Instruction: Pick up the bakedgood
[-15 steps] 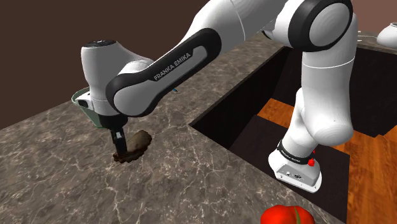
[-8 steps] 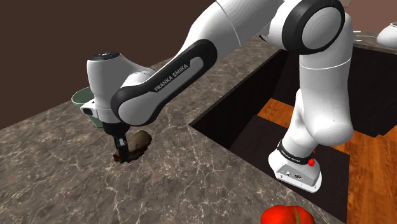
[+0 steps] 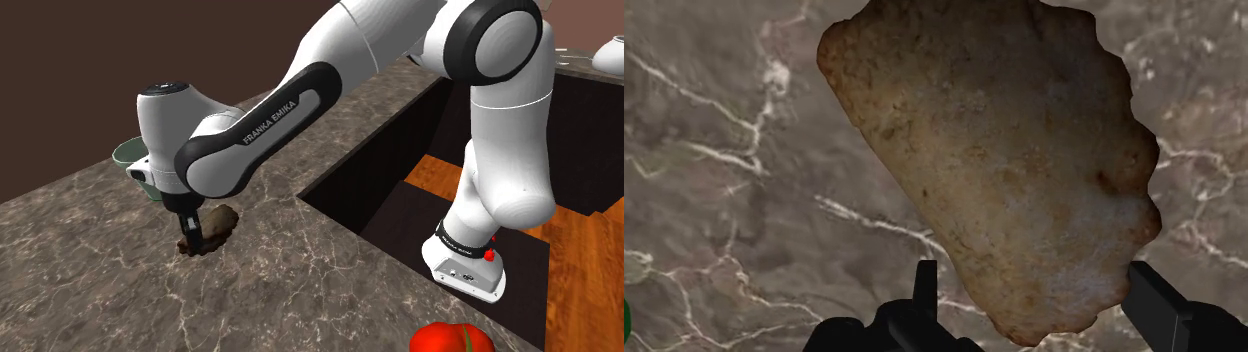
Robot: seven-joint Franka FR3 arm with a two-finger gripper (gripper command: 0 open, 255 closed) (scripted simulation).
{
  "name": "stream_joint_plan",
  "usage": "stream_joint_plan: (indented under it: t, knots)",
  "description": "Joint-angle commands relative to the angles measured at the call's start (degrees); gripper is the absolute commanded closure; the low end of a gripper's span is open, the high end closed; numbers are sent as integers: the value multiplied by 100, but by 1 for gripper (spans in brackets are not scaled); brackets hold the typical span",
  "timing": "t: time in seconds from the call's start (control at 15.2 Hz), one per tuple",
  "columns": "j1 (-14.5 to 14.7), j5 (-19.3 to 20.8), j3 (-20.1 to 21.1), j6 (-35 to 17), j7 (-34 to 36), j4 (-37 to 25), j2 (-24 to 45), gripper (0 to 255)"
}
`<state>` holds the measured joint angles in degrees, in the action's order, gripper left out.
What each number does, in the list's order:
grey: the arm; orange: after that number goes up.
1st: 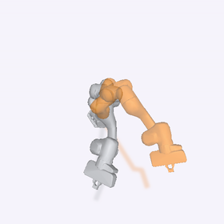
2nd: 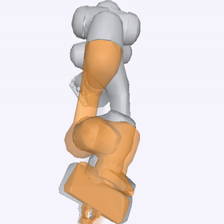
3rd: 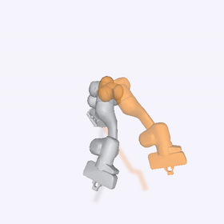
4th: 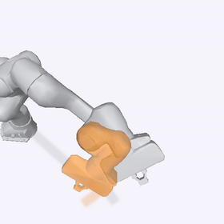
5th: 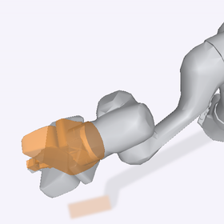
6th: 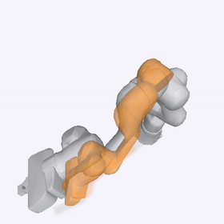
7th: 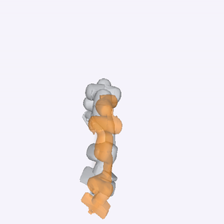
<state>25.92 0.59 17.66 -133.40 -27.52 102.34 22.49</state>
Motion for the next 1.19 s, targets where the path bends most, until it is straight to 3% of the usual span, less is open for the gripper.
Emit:
stream_joint_plan:
  t: [0.0, 1.12]
  knots:
    - [6, 8, -5, 5, 8, -17, 26, 255]
    - [-40, -114, 58, 1011, 7, -601, -412, 255]
